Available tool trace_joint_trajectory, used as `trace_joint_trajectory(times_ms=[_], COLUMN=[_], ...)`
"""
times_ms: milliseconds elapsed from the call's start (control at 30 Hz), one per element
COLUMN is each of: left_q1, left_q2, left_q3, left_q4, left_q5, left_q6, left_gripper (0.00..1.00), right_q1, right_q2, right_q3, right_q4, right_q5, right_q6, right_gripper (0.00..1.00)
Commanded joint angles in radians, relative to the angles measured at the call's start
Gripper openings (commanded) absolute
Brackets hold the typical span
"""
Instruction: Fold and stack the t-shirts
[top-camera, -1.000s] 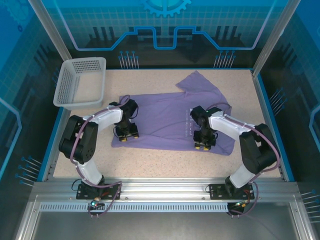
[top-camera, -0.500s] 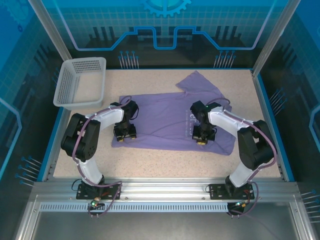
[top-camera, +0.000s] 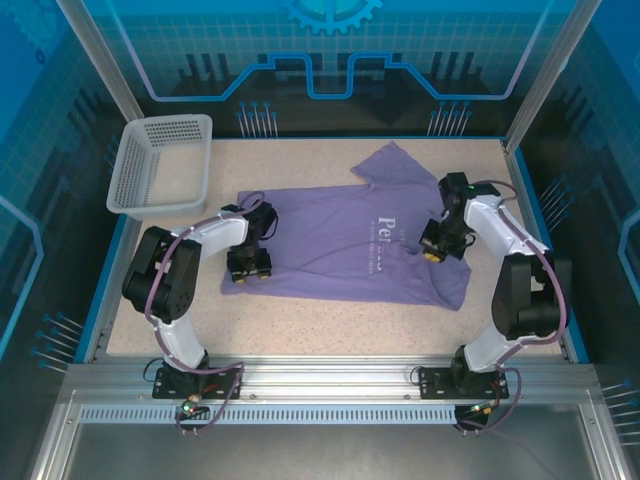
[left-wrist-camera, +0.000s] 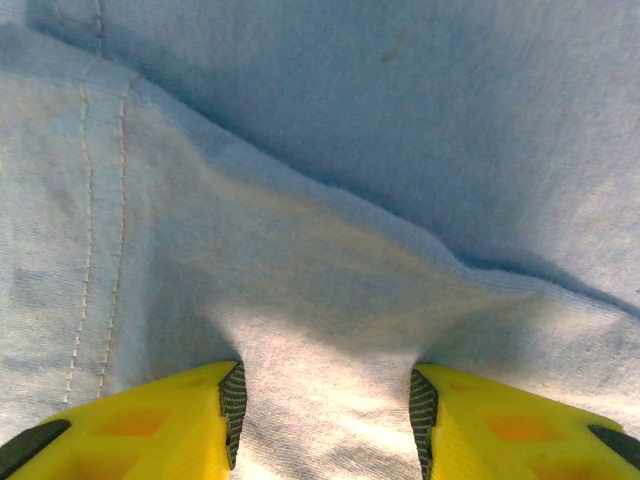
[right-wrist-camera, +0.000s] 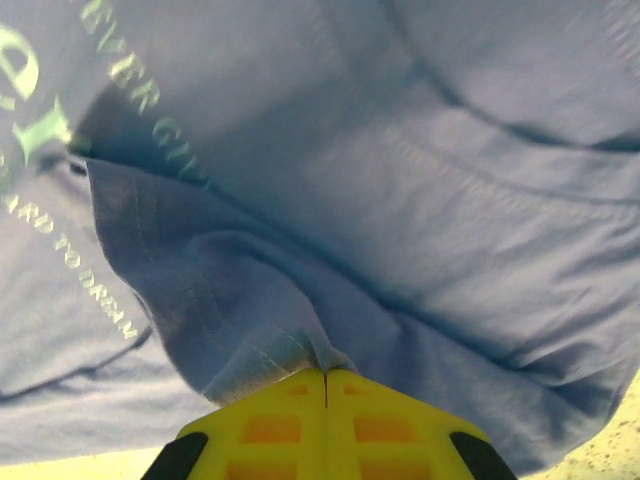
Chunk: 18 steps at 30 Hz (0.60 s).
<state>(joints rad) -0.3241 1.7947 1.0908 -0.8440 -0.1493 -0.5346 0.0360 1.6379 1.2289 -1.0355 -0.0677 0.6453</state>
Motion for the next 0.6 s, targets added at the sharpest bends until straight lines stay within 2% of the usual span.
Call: trace_joint_trajectory(times_ms=[0, 167, 200, 267, 333, 400, 467, 567], left_q1=[-0.002, -0.003, -0.003, -0.004, -0.004, -0.003, -0.001, 0.016], left_q2=[0.039, 0.047, 0.047, 0.043, 0.038, 0.014, -0.009, -0.018], left_q3=[-0.012, -0.007, -0.003, 0.008, 0.047, 0.102, 0.172, 0.31], left_q4=[-0.053, -0.056, -0.058, -0.069, -0.103, -0.137, -0.169, -0.219], left_q5=[-0.068, -0.069, -0.067, -0.065, -0.061, -0.06, -0.065, -0.064], left_q6=[0.028, 0.025, 0.024, 0.021, 0.016, 0.008, -0.003, -0.023], left_gripper=[0.49, 0.49, 0.49, 0.49, 0.51, 0.56, 0.62, 0.69], right_q1=[-0.05, -0.103, -0.113, -0.13, -0.146, -0.162, -0.163, -0.158], right_q2=[0.07, 0.202, 0.227, 0.266, 0.277, 0.25, 0.206, 0.133], right_q3=[0.07, 0.164, 0.187, 0.233, 0.275, 0.298, 0.31, 0.3], right_q4=[-0.02, -0.009, -0.01, -0.029, -0.062, -0.092, -0.098, -0.065], right_q5=[-0.034, -0.039, -0.04, -0.015, 0.022, 0.064, 0.093, 0.071], right_q6=[-0.054, -0.077, -0.082, -0.082, -0.062, -0.022, 0.002, 0.031], right_gripper=[0.0, 0.0, 0.03, 0.17, 0.41, 0.58, 0.67, 0.69])
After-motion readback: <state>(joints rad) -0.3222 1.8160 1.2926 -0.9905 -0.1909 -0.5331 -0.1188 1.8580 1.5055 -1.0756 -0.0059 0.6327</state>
